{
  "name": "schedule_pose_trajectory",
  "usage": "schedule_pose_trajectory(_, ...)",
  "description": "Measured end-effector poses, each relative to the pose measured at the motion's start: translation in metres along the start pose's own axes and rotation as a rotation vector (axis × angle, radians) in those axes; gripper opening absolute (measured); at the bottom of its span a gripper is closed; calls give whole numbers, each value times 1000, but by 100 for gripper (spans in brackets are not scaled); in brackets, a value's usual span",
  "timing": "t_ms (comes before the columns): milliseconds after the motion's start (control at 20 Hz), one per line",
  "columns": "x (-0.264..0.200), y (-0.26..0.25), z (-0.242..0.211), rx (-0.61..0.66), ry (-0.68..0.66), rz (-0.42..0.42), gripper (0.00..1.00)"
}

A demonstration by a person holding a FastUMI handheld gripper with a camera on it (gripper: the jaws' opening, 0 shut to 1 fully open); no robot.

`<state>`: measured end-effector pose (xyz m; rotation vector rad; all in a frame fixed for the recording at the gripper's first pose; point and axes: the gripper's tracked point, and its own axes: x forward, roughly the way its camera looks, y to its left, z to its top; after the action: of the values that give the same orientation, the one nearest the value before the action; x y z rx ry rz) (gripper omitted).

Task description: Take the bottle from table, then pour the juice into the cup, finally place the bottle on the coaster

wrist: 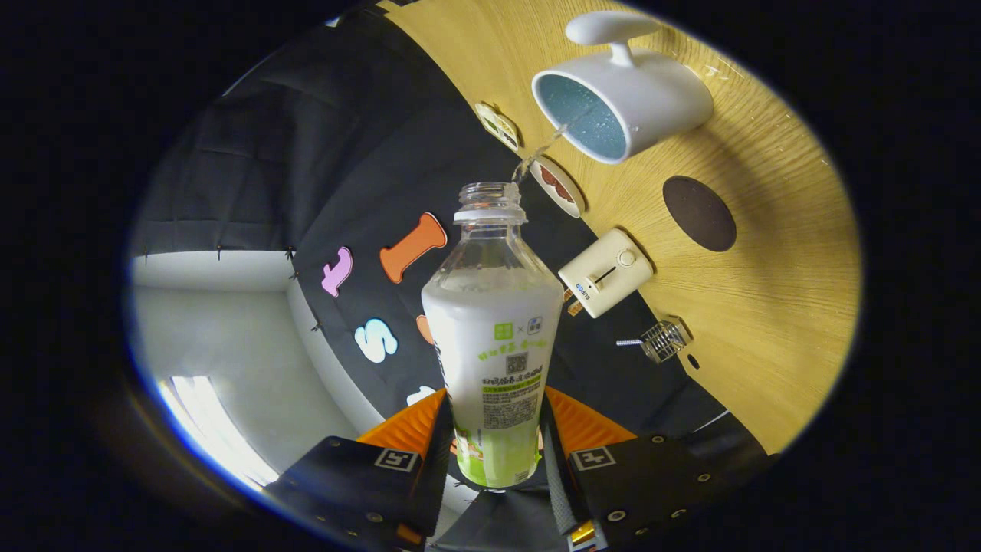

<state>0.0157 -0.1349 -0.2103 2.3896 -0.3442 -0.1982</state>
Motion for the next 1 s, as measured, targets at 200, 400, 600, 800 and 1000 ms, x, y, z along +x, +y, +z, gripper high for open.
schedule_pose_trajectory(200, 3, 3, 1, 15, -10, 12, 58)
schedule_pose_trajectory(400, 7, 3, -4, 17, -9, 15, 58)
schedule_pose_trajectory(600, 6, 3, -1, 14, -17, 3, 58)
schedule_pose_trajectory(800, 4, -6, -1, -26, -10, -27, 58)
schedule_pose_trajectory(1000, 6, -27, 8, -119, -16, -113, 58)
